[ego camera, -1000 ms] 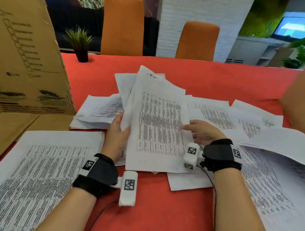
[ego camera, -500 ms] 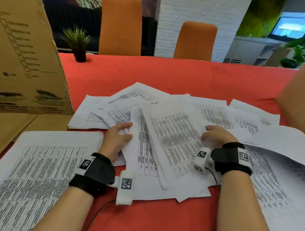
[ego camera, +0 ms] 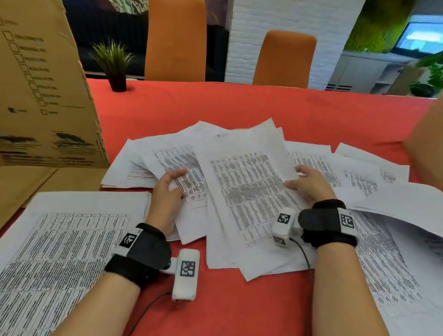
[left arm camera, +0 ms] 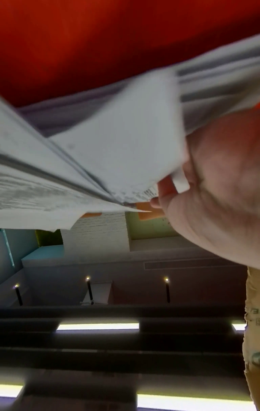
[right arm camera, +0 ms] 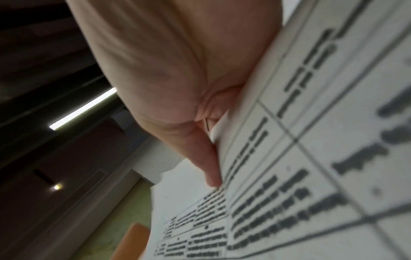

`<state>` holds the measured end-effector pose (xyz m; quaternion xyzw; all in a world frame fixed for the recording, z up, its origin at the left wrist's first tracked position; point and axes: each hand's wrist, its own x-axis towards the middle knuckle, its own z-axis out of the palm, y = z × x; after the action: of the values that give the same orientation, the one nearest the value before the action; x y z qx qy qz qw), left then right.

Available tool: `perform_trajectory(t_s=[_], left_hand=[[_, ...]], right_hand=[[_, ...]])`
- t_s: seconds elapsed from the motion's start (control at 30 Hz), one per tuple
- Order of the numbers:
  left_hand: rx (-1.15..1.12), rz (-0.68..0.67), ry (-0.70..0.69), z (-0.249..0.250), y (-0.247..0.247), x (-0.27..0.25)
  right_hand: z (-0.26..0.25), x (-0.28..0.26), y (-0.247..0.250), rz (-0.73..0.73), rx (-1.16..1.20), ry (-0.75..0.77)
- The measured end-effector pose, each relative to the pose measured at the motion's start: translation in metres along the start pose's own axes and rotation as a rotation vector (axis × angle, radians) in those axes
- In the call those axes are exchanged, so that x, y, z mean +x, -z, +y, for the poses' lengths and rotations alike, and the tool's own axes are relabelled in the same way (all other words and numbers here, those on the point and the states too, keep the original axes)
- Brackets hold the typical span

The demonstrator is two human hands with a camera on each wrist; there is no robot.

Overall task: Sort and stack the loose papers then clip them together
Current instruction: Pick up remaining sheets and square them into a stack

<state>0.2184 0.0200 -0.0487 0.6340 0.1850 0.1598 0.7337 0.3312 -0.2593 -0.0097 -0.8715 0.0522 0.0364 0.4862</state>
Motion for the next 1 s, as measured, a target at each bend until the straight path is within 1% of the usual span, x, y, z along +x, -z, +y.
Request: perform_trajectory(t_s=[0.07,0.13,0.17,0.2,0.27,0.33,0.4,0.43,0.47,0.53,0.57,0.63,0.67,0.7,0.73,0.77,0.83,0.87,0.9,0.93,1.0], left_hand=[[0.059,0.002,0.030,-0.001,0.003,0.000],[0.094,-0.030,0.068,0.000,0.003,0.000],[0.146,-0.045,0.089,0.001,0.002,0.000],[0.211,-0.064,0.100,0.002,0.001,-0.001],[0.320,-0.108,0.117,0.004,-0.001,-0.004],[0.355,-0.145,0.156,0.003,-0.004,-0.002],[0.330,-0.129,0.208,0.005,-0.005,-0.001],[0.317,-0.126,0.226,0.005,-0.005,0.002],[0.320,-0.132,0.206,0.005,-0.004,0.004],[0.236,-0.129,0.174,0.008,-0.004,0.001],[0.219,-0.137,0.178,0.006,-0.002,0.001],[0.280,-0.216,0.175,0.006,-0.001,-0.002],[0.300,-0.274,0.160,0.003,0.000,-0.002],[0.301,-0.305,0.143,0.003,-0.001,-0.005],[0.292,-0.292,0.118,0.003,-0.002,-0.007],[0.261,-0.250,0.081,0.003,-0.002,-0.009],[0.154,-0.186,-0.004,0.008,-0.002,-0.013],[0.096,-0.176,-0.031,0.011,-0.003,-0.014],[0.036,-0.179,-0.031,0.015,-0.005,-0.016],[-0.013,-0.178,-0.011,0.019,-0.009,-0.018],[-0.022,-0.165,0.050,0.026,-0.016,-0.023]], right_hand=[[0.009,-0.001,0.015,0.067,0.030,0.004],[0.017,-0.002,0.023,0.035,0.078,-0.003],[0.018,-0.003,0.024,0.011,0.112,-0.027],[0.016,-0.005,0.022,-0.020,0.147,-0.041],[0.010,-0.004,0.012,-0.025,0.154,-0.037],[0.001,-0.004,0.000,-0.004,0.188,-0.018],[-0.008,-0.006,-0.017,-0.017,0.206,0.017],[-0.010,-0.006,-0.027,-0.032,0.134,0.048],[-0.012,-0.008,-0.036,-0.050,0.013,0.081],[-0.017,-0.014,-0.048,-0.109,-0.211,0.119],[-0.018,-0.015,-0.051,-0.153,-0.267,0.121],[-0.021,-0.015,-0.052,-0.324,-0.297,0.122],[-0.024,-0.016,-0.052,-0.409,-0.281,0.128],[-0.027,-0.018,-0.052,-0.468,-0.235,0.118],[-0.027,-0.018,-0.052,-0.485,-0.169,0.102],[-0.027,-0.017,-0.051,-0.448,-0.105,0.074],[-0.027,-0.017,-0.047,-0.222,-0.065,0.037],[-0.024,-0.017,-0.045,-0.142,-0.059,0.042],[-0.022,-0.015,-0.042,-0.160,0.006,0.065],[-0.023,-0.018,-0.039,-0.257,0.117,0.084],[-0.024,-0.023,-0.037,-0.447,0.330,0.089]])
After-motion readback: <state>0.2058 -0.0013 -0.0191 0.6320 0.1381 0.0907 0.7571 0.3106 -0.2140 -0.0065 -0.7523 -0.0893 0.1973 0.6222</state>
